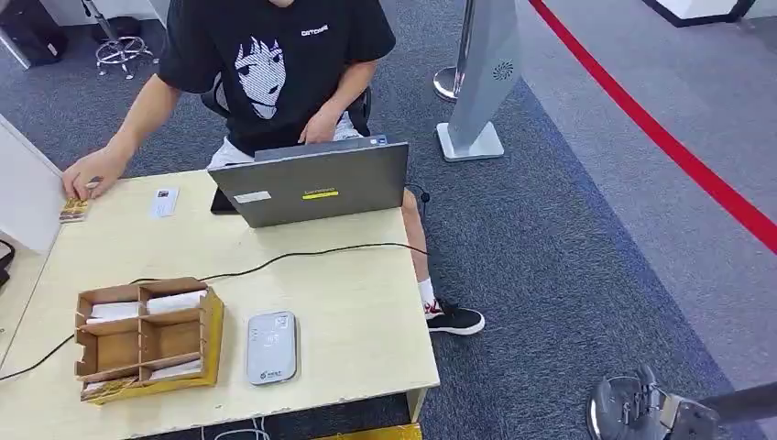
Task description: Pass the card to the sensor for recognition and then transmit it.
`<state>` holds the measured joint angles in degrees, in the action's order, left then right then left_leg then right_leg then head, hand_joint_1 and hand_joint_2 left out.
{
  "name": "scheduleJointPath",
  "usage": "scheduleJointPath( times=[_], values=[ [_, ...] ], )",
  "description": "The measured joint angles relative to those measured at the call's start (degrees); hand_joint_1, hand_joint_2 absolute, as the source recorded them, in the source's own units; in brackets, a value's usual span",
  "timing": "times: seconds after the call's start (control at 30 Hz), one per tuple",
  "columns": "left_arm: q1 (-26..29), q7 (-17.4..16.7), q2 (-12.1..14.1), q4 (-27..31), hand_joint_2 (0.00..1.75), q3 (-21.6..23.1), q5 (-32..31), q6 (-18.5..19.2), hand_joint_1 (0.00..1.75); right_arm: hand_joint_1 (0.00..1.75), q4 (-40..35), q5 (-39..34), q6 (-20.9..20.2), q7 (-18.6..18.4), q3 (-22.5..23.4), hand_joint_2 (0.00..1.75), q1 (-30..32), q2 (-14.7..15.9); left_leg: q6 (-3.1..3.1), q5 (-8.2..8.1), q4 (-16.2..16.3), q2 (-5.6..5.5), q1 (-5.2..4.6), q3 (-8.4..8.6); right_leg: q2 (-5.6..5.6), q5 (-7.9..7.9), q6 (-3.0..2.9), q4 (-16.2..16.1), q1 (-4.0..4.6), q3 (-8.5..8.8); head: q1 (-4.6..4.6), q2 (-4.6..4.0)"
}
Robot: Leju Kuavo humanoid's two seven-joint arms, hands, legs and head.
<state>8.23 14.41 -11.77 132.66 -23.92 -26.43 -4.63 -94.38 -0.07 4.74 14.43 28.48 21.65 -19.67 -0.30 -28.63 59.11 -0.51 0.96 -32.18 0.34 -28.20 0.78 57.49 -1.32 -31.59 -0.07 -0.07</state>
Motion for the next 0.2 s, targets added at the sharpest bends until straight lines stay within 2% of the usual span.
scheduleJointPath(
  times=[0.07, 0.2],
  values=[
    [2.04, 0.82, -2.35, 2.54, 1.75, -3.95, 3.43, 0.00, 0.00, 0.00, -0.17, -0.09, 0.00, -0.07, 0.02, 1.75, 0.41, 0.00, 0.01, 0.00, 0.00, -0.08, 0.01, -0.02, -0.11, -0.07, 0.06, -0.01, 0.00, 0.00, 0.02, 0.00],
    [3.87, 1.24, -4.91, 5.02, 1.75, -7.46, 4.74, -0.52, 0.00, 0.00, -0.46, -0.43, -0.11, -0.07, 0.00, 1.75, 0.47, 0.00, 0.02, -0.01, -0.01, -0.15, 0.01, -0.03, -0.20, -0.12, 0.08, -0.01, 0.00, 0.10, 0.02, 0.00]
  ],
)
